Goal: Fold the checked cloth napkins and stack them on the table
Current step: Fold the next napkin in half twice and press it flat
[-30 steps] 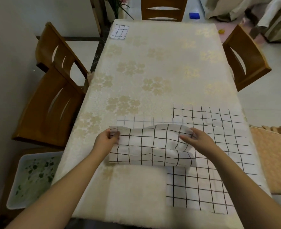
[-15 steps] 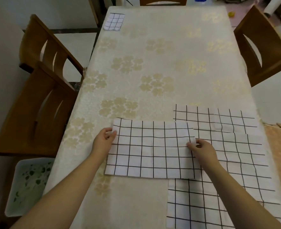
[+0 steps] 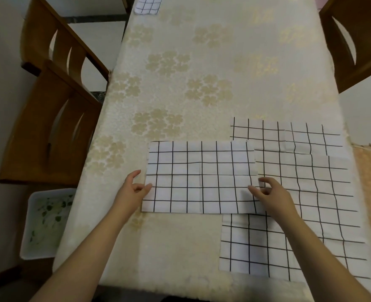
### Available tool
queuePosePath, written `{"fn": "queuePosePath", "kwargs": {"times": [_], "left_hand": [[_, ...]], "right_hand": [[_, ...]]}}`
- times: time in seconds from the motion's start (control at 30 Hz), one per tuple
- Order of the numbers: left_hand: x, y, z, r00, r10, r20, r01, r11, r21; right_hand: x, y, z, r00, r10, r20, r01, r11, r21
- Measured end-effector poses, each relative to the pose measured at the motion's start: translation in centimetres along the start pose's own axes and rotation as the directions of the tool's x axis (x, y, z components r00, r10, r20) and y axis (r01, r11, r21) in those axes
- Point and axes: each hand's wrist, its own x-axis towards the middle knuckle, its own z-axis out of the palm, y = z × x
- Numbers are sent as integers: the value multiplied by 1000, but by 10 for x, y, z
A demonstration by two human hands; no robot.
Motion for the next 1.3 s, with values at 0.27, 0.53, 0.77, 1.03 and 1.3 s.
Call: {"fn": "queuePosePath", "kwargs": {"times": [0.27, 0.53, 0.77, 1.03, 1.3], "left_hand": [[-19, -26, -12, 1000, -13, 22, 11, 997, 70], [-28, -45, -18, 1000, 28, 9, -30, 985, 170], [-31, -49, -17, 996, 75, -45, -60, 959, 278], [-34, -53, -10, 993, 101, -67, -89, 983, 162], [-34, -53, -8, 979, 108, -171, -97, 993, 73]], "right_hand": [[-19, 14, 3, 999, 34, -28, -35, 999, -34], [-39, 28, 19, 993, 21, -112, -27, 998, -51], [-52, 43, 18, 981, 62, -184, -66, 998, -13], [-67, 35, 31, 989, 21, -143, -8, 996, 88], [-69, 34, 34, 985, 79, -154, -51, 983, 176]]}}
